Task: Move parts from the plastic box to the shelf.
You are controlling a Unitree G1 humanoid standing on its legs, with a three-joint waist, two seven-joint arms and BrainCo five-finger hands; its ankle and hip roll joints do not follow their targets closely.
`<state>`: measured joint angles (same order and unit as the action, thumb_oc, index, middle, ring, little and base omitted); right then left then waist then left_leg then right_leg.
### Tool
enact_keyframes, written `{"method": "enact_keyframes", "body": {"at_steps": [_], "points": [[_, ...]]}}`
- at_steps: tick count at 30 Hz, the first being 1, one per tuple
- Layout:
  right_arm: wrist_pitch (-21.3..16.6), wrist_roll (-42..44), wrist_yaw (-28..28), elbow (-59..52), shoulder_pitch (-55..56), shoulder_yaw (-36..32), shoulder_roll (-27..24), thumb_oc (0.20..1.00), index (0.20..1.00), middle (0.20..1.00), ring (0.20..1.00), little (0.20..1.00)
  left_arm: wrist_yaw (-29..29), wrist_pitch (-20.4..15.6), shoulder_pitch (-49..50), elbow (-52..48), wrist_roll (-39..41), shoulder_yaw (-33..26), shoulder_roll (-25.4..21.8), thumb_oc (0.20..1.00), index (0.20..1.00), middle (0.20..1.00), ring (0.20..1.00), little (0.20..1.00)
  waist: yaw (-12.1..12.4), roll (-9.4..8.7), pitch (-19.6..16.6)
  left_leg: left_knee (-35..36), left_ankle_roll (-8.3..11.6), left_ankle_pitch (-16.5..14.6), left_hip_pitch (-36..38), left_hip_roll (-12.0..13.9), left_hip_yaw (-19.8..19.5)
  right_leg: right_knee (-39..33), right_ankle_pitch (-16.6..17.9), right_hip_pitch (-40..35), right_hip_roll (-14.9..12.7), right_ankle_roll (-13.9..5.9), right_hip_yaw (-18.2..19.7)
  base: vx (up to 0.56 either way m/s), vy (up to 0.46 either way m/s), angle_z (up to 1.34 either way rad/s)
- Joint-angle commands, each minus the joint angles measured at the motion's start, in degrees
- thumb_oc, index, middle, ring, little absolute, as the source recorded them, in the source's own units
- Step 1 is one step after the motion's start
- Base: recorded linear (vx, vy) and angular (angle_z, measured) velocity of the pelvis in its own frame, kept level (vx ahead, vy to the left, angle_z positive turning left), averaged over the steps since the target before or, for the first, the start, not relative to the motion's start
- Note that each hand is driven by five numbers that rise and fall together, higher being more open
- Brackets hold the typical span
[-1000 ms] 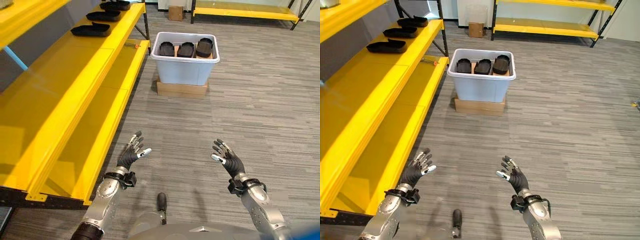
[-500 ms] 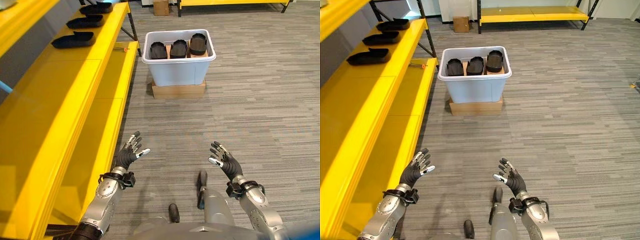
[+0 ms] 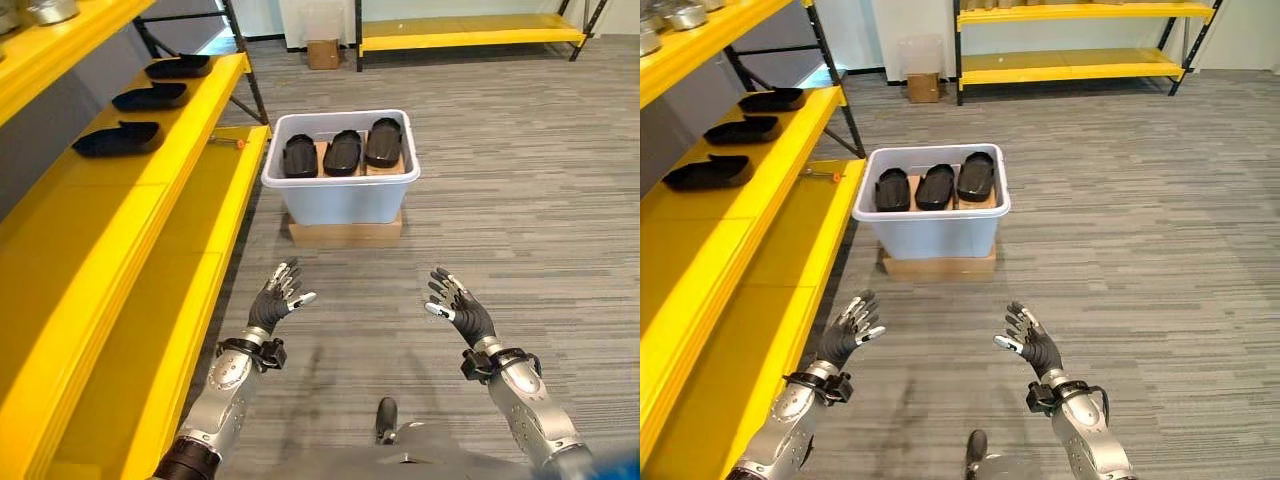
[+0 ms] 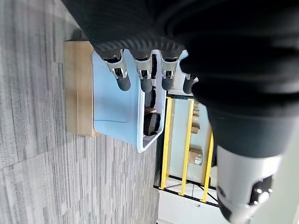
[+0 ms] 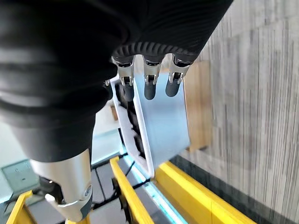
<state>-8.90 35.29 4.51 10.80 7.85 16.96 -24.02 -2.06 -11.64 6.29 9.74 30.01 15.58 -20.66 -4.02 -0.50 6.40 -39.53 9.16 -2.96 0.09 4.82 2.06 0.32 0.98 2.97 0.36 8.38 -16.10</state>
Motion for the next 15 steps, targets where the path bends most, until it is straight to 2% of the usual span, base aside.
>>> {"method": "enact_keyframes", "body": {"at_steps": [1,2,5,6,7,8,9,11,12,15], "points": [[-2.95,1.41,0.42,-3.01,1.65,-1.37,-1.31,1.0,1.0,1.0,1.0,1.0,-0.07,-2.29,1.26,-3.79,0.84,-1.24,-2.63,1.0,1.0,1.0,1.0,1.0,0.11,-2.14,0.79,5.38,-3.56,8.24,-0.81,-1.2,4.07,-1.56,1.2,-2.65,-2.16,-9.06,2.16,0.16,-0.109,-0.1],[-3.13,1.55,0.1,-3.05,1.98,-1.62,-1.25,1.0,1.0,1.0,1.0,1.0,-0.24,-2.3,1.36,-3.82,0.81,-1.05,-2.81,1.0,1.0,1.0,1.0,1.0,0.25,-2.49,1.15,6.01,-3.96,7.59,-2.64,-0.93,4.92,-1.6,0.89,-3.16,-2.46,-9.05,2.17,0.14,-0.066,0.0],[-3.21,1.17,-0.67,-2.69,2.15,-2.2,-1.22,1.0,1.0,1.0,1.0,1.0,-0.04,-2.27,1.91,-3.93,0.84,-1.27,-2.99,1.0,1.0,1.0,1.0,1.0,1.27,-3.32,2.17,11.29,-6.53,1.97,-8.47,-1.74,6.1,-1.8,0.18,-4.91,-3.14,-9.87,2.9,0.19,0.02,0.04],[-3.38,0.42,-0.64,-2.35,2.08,-2.12,-1.38,1.0,1.0,1.0,1.0,1.0,0.07,-2.31,2.63,-3.63,0.37,-1.49,-3.33,1.0,1.0,1.0,1.0,1.0,1.85,-3.48,1.85,23.34,-7.7,1.68,-9.84,-2.49,5.27,-2.4,-0.33,-5.53,-3.34,-10.74,3.76,0.32,0.131,-0.13],[-3.77,-1.17,-0.6,-1.74,1.82,-1.65,-1.52,1.0,1.0,1.0,1.0,1.0,0.36,-2.45,2.68,-3.54,-0.32,-1.62,-3.14,1.0,1.0,1.0,1.0,1.0,2.5,-2.64,1.76,34.78,-6.83,7.22,-10.57,-1.52,3.45,-2.93,-0.97,-6.62,-2.46,-11.09,4.4,0.34,0.137,-0.27],[-3.53,-1.67,-0.75,-1.69,1.66,-1.45,-1.6,1.0,1.0,1.0,1.0,1.0,0.35,-2.47,2.62,-3.3,-0.43,-1.54,-3.19,1.0,1.0,1.0,1.0,1.0,2.72,-2.42,1.82,37.75,-6.47,8.93,-9.8,-1.04,2.23,-2.77,-1.26,-7.24,-2.12,-11.07,4.88,0.41,0.133,-0.47],[-3.79,-3.19,-0.86,-1.43,0.54,-0.68,-2.09,1.0,1.0,1.0,1.0,1.0,0.83,-2.78,1.72,-3.07,-1.45,-1.6,-3.06,1.0,1.0,1.0,1.0,1.0,3.2,-1.79,1.73,44.21,-5.59,12.09,-10.77,-0.26,0.58,-2.77,-2.76,-8.72,-1.33,-11.06,5.93,0.37,0.113,-0.65],[-3.22,-3.52,-0.08,-1.11,0.29,-0.06,-1.59,1.0,1.0,1.0,1.0,1.0,0.73,-2.91,1.52,-2.64,-1.71,-1.68,-2.74,1.0,1.0,1.0,1.0,1.0,3.26,-0.73,0.63,44.53,-5.14,13.36,-9.61,0.43,0.99,-1.95,-4.4,-10.67,-1.27,-11.7,6.76,0.46,0.21,-0.55],[-2.97,-3.19,0.19,-0.98,0.18,0.29,-1.21,1.0,1.0,1.0,1.0,1.0,0.64,-2.9,1.52,-2.72,-1.42,-1.71,-2.58,1.0,1.0,1.0,1.0,1.0,3.52,-0.52,0.05,44.53,-5.54,13.32,-8.63,0.17,1.35,-1.1,-5.18,-11.26,-1.82,-11.6,7.14,0.46,0.257,-0.31],[-2.42,-2.45,0.59,-0.6,-0.25,1.12,0.23,1.0,1.0,1.0,1.0,1.0,1.02,-3.03,1.91,-2.98,-0.6,-2.22,-2.66,1.0,1.0,1.0,1.0,1.0,4.46,-0.72,-1.04,43.0,-7.53,11.15,-6.89,-1.71,3.13,1.69,-6.49,-12.52,-4.75,-13.13,7.26,0.33,0.227,-0.49]]}}
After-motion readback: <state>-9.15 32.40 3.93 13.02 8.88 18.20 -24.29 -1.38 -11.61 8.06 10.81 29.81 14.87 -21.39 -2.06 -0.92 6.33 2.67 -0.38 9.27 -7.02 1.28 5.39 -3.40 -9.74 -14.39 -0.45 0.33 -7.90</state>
